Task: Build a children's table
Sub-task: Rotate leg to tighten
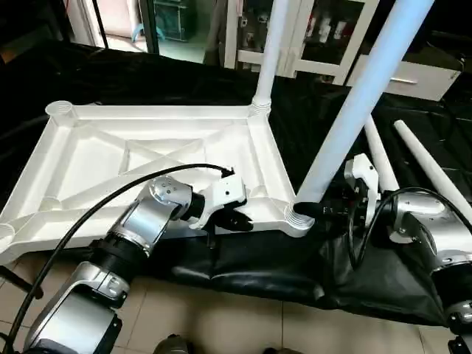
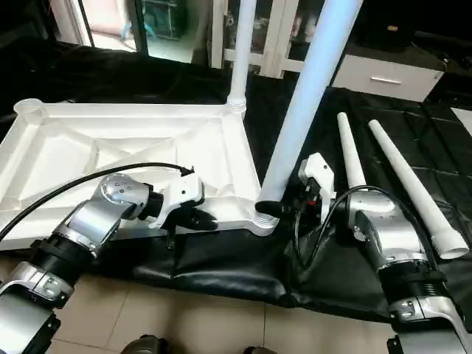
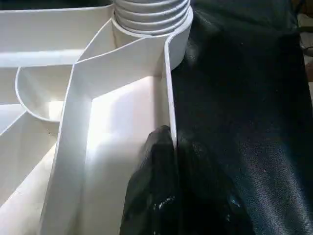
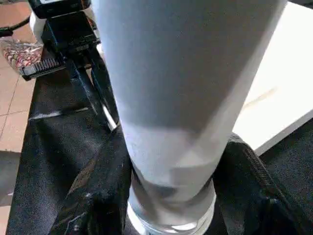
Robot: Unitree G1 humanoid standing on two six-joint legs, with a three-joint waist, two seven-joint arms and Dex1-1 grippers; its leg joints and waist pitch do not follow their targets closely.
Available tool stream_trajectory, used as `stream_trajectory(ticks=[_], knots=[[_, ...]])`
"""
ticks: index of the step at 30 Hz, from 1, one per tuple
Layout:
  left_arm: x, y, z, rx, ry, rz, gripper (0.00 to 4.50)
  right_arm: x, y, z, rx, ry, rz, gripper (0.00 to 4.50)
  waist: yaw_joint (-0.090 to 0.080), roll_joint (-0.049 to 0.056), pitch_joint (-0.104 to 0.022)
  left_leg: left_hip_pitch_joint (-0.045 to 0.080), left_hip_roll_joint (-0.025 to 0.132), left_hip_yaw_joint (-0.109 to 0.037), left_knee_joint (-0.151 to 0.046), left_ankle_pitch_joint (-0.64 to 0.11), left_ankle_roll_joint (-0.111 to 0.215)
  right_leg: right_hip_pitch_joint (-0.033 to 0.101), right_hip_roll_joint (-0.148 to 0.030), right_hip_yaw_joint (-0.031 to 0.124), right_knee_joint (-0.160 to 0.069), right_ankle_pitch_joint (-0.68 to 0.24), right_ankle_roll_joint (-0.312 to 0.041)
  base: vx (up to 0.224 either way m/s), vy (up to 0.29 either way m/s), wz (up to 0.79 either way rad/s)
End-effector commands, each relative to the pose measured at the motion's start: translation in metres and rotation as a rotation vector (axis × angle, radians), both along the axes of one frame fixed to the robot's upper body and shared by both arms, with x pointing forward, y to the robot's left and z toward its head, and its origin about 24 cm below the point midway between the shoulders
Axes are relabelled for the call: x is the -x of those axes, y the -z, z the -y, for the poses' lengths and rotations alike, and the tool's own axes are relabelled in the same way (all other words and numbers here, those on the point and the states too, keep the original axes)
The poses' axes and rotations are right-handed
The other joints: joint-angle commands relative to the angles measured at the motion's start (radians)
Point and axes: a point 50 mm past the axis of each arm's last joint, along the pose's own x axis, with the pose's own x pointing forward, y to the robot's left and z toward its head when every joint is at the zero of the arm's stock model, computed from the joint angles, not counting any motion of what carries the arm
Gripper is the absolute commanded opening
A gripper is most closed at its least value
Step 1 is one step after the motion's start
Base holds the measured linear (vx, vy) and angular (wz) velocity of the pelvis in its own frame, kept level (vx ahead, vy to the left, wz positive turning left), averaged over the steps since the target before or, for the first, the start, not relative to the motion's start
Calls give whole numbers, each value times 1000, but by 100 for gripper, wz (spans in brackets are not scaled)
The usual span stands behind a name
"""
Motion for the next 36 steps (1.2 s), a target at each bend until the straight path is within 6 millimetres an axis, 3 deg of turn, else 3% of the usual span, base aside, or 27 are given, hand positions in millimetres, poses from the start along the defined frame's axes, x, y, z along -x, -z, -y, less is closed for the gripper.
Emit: stream_trajectory(ticks=[1,6,7,9,10,11,15,16,18,20,24,29,30,31,34,36], knots=[[0,-10,14,62,47,34,0,-3,2,0,-13,53,-12,194,-8,-10,-69,34,52,-21,-74,-290,50,35,-52,30,-72,-327,-207,0,0,0],[-17,-13,16,63,-142,70,0,-7,19,3,22,285,-21,193,-13,-13,-67,35,50,-23,-76,-311,28,31,-53,29,-78,-382,-187,0,0,0],[-23,-14,17,60,-196,85,0,-7,25,3,17,346,-32,193,-14,-11,-65,40,49,-20,-76,-323,22,24,-50,31,-82,-391,-183,0,0,0],[-32,-19,21,68,-288,111,0,-8,36,0,9,470,-56,193,-16,-14,-66,35,48,-24,-77,-327,14,30,-52,29,-81,-400,-177,0,0,0],[-34,-21,24,75,-316,114,0,-9,40,-1,11,512,-63,193,-17,-8,-65,41,47,-21,-76,-345,7,20,-51,31,-87,-414,-172,0,0,0],[-36,-23,26,84,-341,115,0,-9,43,-2,15,554,-69,193,-18,-13,-66,36,47,-26,-79,-346,2,28,-53,28,-85,-422,-167,0,0,0],[-44,-30,42,107,-445,118,0,-15,57,-13,39,735,-64,192,-25,-11,-66,37,45,-27,-80,-370,-5,25,-52,26,-90,-443,-156,0,0,0],[-46,-35,53,118,-491,129,0,-18,61,-22,48,848,-52,192,-30,-8,-64,40,45,-26,-80,-382,-11,15,-52,28,-94,-448,-153,0,0,0],[-47,-41,69,147,-512,129,0,-22,65,-37,22,939,-72,191,-36,-9,-66,38,43,-29,-82,-386,-19,18,-50,25,-93,-445,-149,0,0,0],[-46,-45,81,165,-501,138,0,-26,62,-55,-8,952,-70,191,-39,-8,-67,37,42,-31,-83,-390,-12,22,-50,24,-95,-427,-140,0,0,0],[-45,-43,81,158,-491,138,0,-29,52,-72,-64,878,-26,191,-37,-8,-69,32,43,-26,-85,-331,19,30,-47,26,-88,-311,-150,0,0,0],[-46,-37,70,134,-493,143,0,-30,43,-73,-116,828,13,191,-36,-9,-68,32,44,-22,-83,-297,46,34,-48,28,-84,-274,-172,0,0,0],[-46,-36,68,133,-490,146,0,-30,41,-73,-132,821,21,247,-37,-14,-68,31,44,-21,-83,-296,48,34,-48,28,-85,-278,-172,0,0,0],[-45,-35,66,132,-476,150,0,-29,37,-71,-143,804,38,261,-35,-13,-68,32,44,-21,-82,-294,50,35,-51,28,-85,-293,-171,0,0,0],[-42,-28,58,110,-431,156,0,-27,24,-63,-157,744,104,267,-33,-16,-69,26,45,-24,-85,-274,58,42,-51,26,-84,-289,-161,0,0,0],[-42,-27,57,105,-428,153,0,-27,22,-62,-161,735,109,288,-34,-15,-69,28,46,-22,-83,-271,65,39,-50,28,-84,-279,-165,0,0,0]])
